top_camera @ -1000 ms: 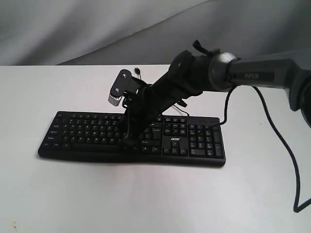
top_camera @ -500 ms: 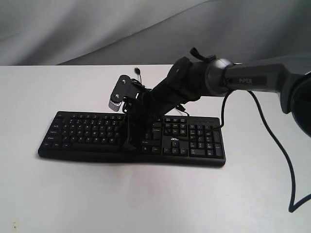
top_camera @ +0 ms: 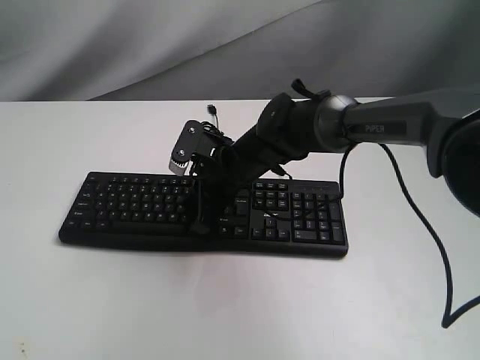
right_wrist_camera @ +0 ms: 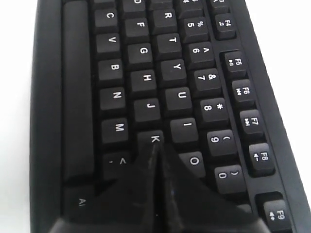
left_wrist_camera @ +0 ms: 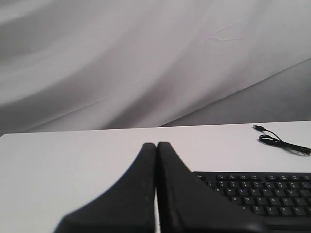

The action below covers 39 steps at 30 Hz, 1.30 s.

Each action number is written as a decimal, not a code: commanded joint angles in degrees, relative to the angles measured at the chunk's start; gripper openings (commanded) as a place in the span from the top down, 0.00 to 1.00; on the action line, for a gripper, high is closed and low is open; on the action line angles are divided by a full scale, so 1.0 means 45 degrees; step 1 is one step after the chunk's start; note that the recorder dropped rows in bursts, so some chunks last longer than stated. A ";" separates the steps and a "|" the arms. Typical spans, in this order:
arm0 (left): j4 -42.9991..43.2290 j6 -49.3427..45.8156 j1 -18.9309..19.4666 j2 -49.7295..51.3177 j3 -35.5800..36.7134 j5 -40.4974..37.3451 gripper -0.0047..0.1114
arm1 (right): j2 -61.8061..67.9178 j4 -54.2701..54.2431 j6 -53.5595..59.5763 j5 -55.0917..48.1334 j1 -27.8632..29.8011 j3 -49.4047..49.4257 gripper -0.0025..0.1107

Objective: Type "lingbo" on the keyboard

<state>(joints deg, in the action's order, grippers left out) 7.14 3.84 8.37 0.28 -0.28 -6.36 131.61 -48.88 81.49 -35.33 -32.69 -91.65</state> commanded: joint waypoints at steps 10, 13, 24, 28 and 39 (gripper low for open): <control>0.0003 0.0027 -0.0085 -0.0063 0.0062 0.0077 0.96 | 0.0132 0.0501 -0.0139 0.0010 0.0030 -0.0043 0.98; 0.0003 0.0027 -0.0085 -0.0063 0.0062 0.0077 0.96 | -0.0119 0.0501 -0.0171 -0.0010 0.0030 -0.0254 0.98; 0.0003 0.0027 -0.0085 -0.0063 0.0062 0.0077 0.96 | 0.0302 0.0543 -0.0693 -0.0089 -0.0335 -0.1736 0.98; 0.0003 0.0027 -0.0085 -0.0063 0.0062 0.0077 0.96 | 0.0480 0.0696 -0.0810 -0.0020 -0.0308 -0.1736 0.98; 0.0003 0.0027 -0.0085 -0.0063 0.0062 0.0077 0.96 | 0.0711 0.0790 -0.0825 0.0157 -0.0308 -0.1736 0.98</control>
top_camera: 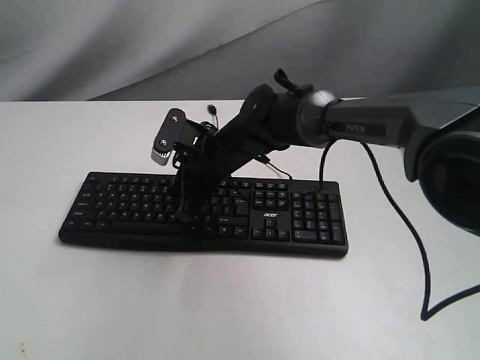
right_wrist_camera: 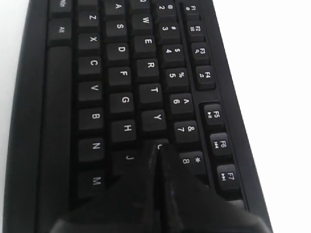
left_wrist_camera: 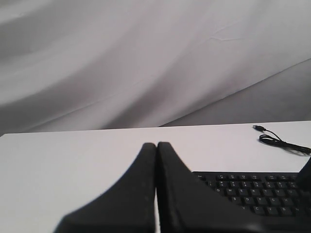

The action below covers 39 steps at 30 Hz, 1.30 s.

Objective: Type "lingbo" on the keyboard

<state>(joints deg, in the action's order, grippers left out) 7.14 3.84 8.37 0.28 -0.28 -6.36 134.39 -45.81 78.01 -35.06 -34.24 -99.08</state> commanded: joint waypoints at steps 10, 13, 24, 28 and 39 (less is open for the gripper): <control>0.0003 0.0027 -0.0085 -0.0063 0.0062 0.0077 0.96 | 0.0104 0.0109 -0.0051 0.0243 0.0037 -0.0084 0.98; 0.0003 0.0027 -0.0085 -0.0063 0.0062 0.0077 0.96 | 0.0193 0.0148 -0.0051 0.0289 0.0037 -0.0084 0.98; 0.0003 0.0027 -0.0085 -0.0063 0.0062 0.0077 0.96 | -0.0073 0.0486 -0.0201 -0.0051 0.0087 -0.0084 0.98; 0.0003 0.0027 -0.0085 -0.0063 0.0062 0.0077 0.96 | -0.0240 0.0228 -0.0201 -0.0428 -0.0090 -0.0084 0.98; 0.0003 0.0027 -0.0085 -0.0063 0.0062 0.0077 0.96 | -0.0155 0.0231 -0.0060 -0.0745 -0.0743 -0.0084 0.98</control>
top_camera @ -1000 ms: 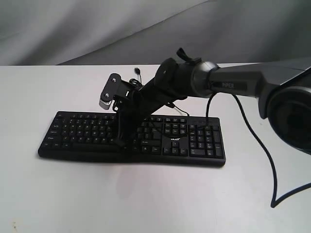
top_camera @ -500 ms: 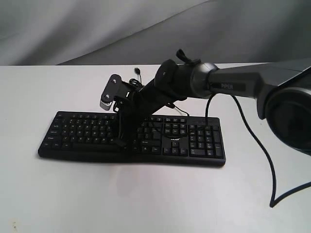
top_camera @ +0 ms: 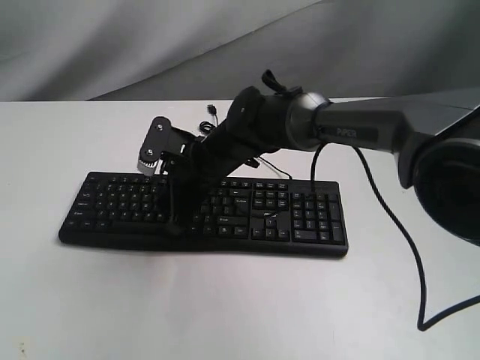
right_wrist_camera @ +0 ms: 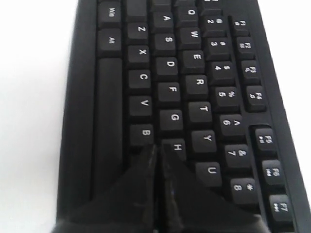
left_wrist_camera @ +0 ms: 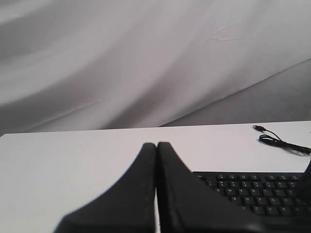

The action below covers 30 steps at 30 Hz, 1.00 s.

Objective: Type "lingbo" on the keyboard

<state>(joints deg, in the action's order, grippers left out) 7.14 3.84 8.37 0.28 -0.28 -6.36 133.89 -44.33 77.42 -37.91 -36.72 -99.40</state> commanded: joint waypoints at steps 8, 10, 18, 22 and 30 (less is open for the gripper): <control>0.0003 0.0027 -0.0085 -0.0063 0.0062 0.0077 0.96 | 0.0061 -0.0161 0.0086 0.0071 -0.0333 -0.0012 0.98; 0.0003 0.0027 -0.0085 -0.0063 0.0062 0.0077 0.96 | 0.0193 -0.0190 0.0121 0.0287 -0.0333 -0.0012 0.98; 0.0003 0.0027 -0.0085 -0.0063 0.0062 0.0077 0.96 | 0.0287 -0.0273 0.0217 0.0374 -0.0333 -0.0012 0.98; 0.0003 0.0027 -0.0085 -0.0063 0.0062 0.0077 0.96 | 0.0310 -0.0294 0.0255 0.0425 -0.0333 -0.0012 0.98; 0.0003 0.0027 -0.0085 -0.0063 0.0062 0.0077 0.96 | 0.0533 -0.0204 0.0255 0.0493 -0.0333 -0.0012 0.98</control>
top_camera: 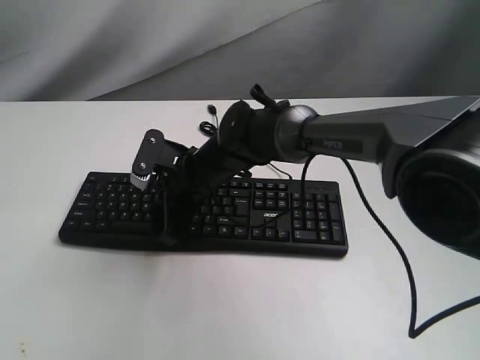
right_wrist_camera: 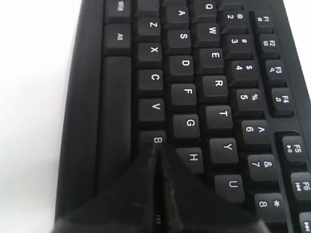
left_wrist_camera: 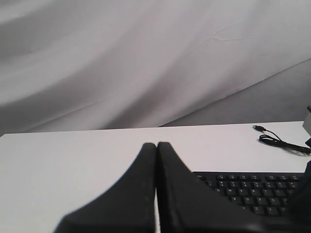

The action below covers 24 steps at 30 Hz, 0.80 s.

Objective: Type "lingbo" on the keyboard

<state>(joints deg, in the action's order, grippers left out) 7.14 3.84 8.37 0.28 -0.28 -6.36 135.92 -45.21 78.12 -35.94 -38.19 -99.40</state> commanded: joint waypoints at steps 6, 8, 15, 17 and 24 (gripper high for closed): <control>0.0003 0.0027 -0.0085 -0.0063 0.0062 0.0077 0.96 | -0.0515 0.0010 0.0101 0.0283 -0.0006 -0.0012 0.98; 0.0003 0.0027 -0.0085 -0.0063 0.0062 0.0077 0.96 | -0.0538 -0.0031 0.0067 0.0285 -0.0086 -0.0308 0.98; 0.0003 0.0027 -0.0085 -0.0063 0.0062 0.0077 0.96 | 0.0132 -0.0111 -0.0287 -0.0026 -0.0244 -0.1544 0.98; 0.0003 0.0027 -0.0085 -0.0063 0.0062 0.0077 0.96 | 0.0365 -0.0139 -0.0345 -0.0120 -0.0244 -0.1762 0.98; 0.0003 0.0027 -0.0085 -0.0063 0.0062 0.0077 0.96 | 0.0739 -0.0113 -0.0467 -0.0171 -0.0244 -0.2019 0.98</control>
<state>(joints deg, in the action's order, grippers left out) 7.14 3.84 8.37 0.28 -0.28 -6.36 139.32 -45.69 76.32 -36.31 -39.25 -107.90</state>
